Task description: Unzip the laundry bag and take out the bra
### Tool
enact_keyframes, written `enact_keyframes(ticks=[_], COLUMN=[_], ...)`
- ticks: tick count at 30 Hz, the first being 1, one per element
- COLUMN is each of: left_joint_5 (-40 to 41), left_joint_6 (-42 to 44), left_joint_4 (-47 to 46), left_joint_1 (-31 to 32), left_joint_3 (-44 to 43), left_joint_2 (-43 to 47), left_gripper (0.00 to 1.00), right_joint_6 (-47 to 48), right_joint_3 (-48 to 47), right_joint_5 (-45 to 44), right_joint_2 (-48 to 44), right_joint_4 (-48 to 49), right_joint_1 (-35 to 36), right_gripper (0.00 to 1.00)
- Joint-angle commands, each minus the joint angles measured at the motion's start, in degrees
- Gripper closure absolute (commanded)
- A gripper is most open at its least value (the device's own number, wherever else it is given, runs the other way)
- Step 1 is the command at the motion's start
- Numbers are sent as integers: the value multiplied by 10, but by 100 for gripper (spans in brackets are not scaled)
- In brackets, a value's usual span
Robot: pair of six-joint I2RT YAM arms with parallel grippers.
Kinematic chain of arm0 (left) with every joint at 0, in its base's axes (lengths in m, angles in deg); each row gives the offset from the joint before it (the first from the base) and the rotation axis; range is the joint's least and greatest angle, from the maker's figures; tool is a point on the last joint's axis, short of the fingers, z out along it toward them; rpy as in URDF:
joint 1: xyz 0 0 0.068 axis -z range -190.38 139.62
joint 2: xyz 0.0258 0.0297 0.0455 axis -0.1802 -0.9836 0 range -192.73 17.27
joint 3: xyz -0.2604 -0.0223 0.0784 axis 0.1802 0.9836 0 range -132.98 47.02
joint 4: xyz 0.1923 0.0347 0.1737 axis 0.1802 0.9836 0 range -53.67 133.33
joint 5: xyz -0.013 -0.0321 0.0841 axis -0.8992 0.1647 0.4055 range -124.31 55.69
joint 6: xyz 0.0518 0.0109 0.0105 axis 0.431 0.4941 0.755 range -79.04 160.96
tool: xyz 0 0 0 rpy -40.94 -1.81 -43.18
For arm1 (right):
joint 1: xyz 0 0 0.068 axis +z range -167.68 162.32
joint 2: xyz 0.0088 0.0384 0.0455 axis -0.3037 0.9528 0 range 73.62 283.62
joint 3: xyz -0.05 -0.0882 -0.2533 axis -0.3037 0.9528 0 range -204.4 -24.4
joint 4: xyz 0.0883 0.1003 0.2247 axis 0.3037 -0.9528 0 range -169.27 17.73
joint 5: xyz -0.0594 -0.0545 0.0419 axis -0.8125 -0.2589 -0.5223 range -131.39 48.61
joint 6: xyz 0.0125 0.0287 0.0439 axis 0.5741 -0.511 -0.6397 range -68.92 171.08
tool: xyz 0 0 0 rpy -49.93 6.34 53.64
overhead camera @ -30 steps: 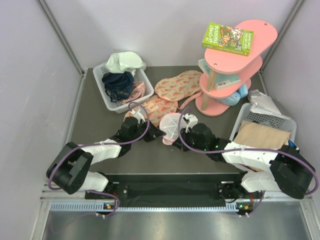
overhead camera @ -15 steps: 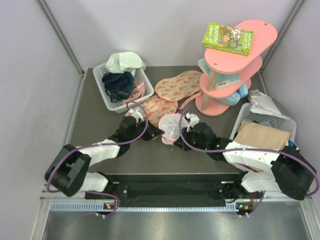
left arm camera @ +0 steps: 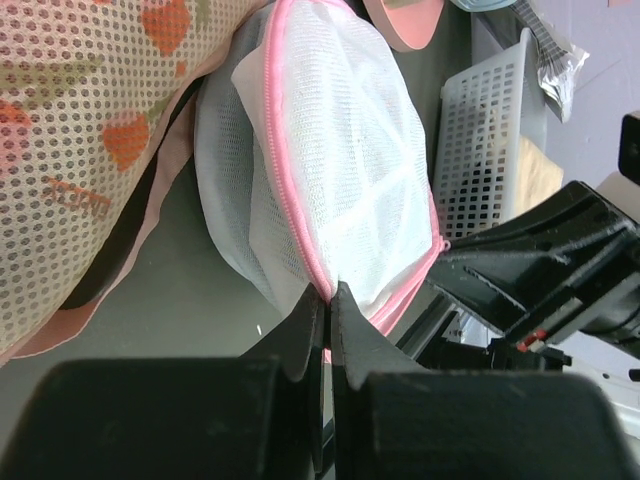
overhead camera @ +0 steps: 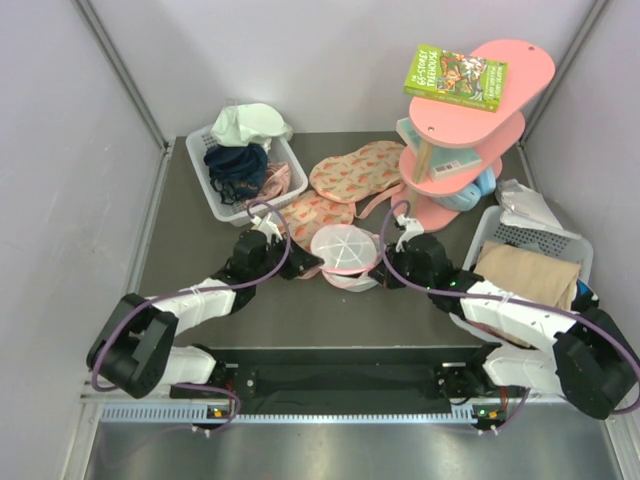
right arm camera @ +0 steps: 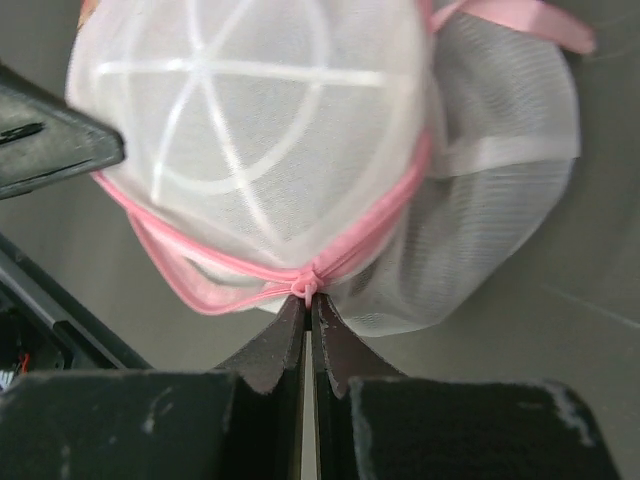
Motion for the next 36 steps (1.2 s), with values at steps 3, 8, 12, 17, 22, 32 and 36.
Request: enact_keyframes(ticks=[3,8,12,17,22,32,36], left_joint_5=[-6,-5,1,8,4,4,-9], left_joint_6=[20,26,35,50,89,151,187], left_joint_4=[8,16,31,54,92,148,167], left_joint_1=[-14,-18,-18,-20,-24,-25,-25], left_joint_3=[-5,-6,-9,-13,-29,-47,-58], left_joint_2=[19,24,30,44,53,77,81], left_gripper=[100,100,100,100,100,100,100], right_joint_6=[14,18,22,28,35,55,61], right_joint_3=[6,4,2,-2,-11,-26,-32], right_joint_5=[0,1,0,1,1,10,12], right_joint_2=[-13,-7,-1,6,13,32,34], right_joint_4=[-17,-18,-19,-17,-17,-17,-19], right_joint_1=[-47,-59,-67,-78,-86,-113,-119], right_gripper=[100,100,100,100,100,100,100])
